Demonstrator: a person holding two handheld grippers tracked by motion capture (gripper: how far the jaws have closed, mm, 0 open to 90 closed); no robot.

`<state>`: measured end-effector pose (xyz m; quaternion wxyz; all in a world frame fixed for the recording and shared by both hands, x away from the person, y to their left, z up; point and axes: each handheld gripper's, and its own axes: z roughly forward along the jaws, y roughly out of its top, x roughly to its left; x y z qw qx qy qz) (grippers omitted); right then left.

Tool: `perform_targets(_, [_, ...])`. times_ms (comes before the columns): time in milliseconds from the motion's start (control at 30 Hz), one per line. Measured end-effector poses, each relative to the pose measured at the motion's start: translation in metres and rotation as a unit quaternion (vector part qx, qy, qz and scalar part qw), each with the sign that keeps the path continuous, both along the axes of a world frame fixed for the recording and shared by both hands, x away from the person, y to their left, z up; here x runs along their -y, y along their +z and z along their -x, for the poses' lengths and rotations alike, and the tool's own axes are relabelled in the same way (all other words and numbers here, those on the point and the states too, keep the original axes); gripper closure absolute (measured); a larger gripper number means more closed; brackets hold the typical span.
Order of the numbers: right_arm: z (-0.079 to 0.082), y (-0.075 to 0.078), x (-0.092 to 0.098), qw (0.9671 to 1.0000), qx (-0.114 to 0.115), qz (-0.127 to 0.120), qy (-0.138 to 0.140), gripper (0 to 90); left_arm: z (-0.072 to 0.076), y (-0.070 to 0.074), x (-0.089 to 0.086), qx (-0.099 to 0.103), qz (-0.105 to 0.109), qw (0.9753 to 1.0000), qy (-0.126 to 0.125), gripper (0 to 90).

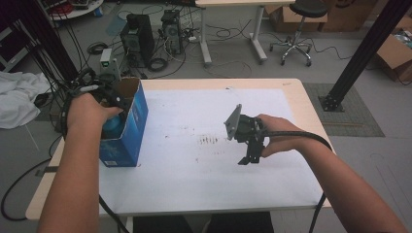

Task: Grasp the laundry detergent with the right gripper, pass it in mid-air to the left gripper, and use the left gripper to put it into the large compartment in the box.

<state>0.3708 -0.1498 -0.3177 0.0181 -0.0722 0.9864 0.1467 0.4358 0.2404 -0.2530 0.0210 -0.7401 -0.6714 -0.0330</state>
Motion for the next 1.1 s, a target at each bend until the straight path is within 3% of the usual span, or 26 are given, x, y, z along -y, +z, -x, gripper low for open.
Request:
perform_targets(433, [0.001, 0.002, 0.001, 1.0, 0.002, -0.002, -0.002, 0.0, 0.004, 0.019, 0.003, 0.008, -0.014, 0.9998, -0.01, 15.8])
perform_targets(633, [0.002, 0.002, 0.001, 1.0, 0.001, 0.0, -0.002, 0.0, 0.005, 0.027, 0.005, 0.015, -0.009, 0.9997, -0.015, 14.4])
perform_targets(1100, [0.002, 0.001, 0.0, 1.0, 0.003, -0.002, -0.005, 0.0, 0.014, 0.058, 0.017, 0.037, -0.019, 0.9972, -0.062, 6.9])
